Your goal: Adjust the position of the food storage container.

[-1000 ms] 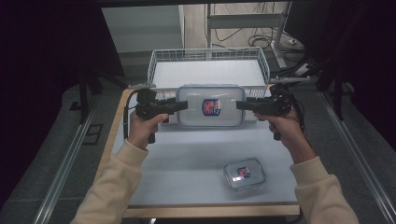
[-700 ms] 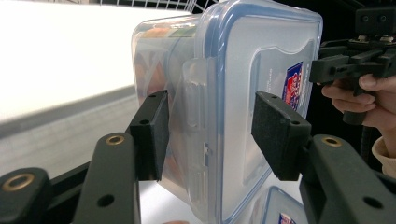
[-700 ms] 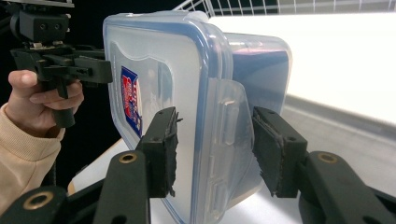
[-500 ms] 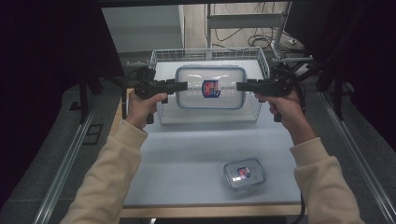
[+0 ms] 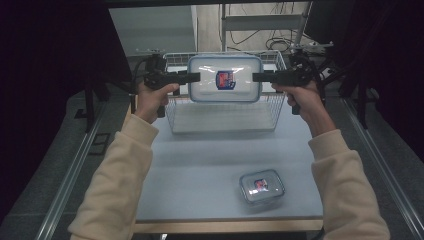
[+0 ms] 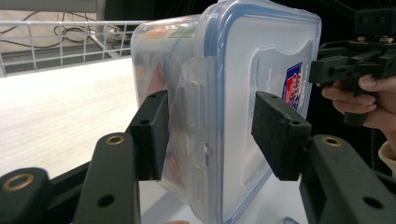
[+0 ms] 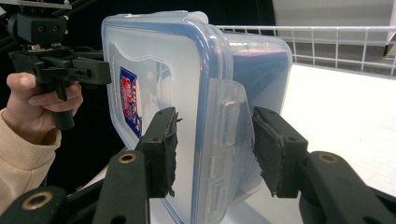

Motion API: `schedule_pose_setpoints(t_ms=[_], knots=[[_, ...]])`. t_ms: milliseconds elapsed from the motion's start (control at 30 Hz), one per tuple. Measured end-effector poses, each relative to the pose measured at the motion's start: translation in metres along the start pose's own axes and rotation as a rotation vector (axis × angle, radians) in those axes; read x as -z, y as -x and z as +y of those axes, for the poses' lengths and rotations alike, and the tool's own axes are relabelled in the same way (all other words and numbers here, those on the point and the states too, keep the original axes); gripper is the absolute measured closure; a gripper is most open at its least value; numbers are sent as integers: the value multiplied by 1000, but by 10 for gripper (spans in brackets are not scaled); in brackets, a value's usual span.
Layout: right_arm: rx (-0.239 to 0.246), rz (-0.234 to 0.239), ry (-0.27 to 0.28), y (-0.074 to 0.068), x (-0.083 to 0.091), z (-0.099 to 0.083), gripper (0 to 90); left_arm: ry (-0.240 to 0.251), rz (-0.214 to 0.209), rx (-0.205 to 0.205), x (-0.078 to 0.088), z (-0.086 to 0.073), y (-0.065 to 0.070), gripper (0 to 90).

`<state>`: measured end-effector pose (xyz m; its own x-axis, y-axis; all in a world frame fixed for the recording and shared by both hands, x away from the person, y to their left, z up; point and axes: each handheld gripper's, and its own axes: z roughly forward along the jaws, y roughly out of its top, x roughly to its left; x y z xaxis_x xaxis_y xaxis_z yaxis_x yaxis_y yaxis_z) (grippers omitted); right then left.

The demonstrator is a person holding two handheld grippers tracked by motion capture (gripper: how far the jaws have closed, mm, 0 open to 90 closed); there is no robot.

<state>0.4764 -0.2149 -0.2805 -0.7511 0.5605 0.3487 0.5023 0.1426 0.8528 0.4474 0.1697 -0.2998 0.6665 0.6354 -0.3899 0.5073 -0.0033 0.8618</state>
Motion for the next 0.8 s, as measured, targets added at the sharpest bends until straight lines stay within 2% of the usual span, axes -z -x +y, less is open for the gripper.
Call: schedule_pose_setpoints(t_ms=[167,400,633,800], knots=[[-20,-1,-10,12,-12,11,513,-15,2,21,-8,7,-15,477],[-50,-1,-20,28,-24,17,510,-23,7,43,-17,11,-29,476],[-81,10,-25,40,-33,18,510,-22,3,79,-22,12,-38,478],[-96,9,-23,42,-34,19,508,-19,-2,97,-25,13,-41,479]])
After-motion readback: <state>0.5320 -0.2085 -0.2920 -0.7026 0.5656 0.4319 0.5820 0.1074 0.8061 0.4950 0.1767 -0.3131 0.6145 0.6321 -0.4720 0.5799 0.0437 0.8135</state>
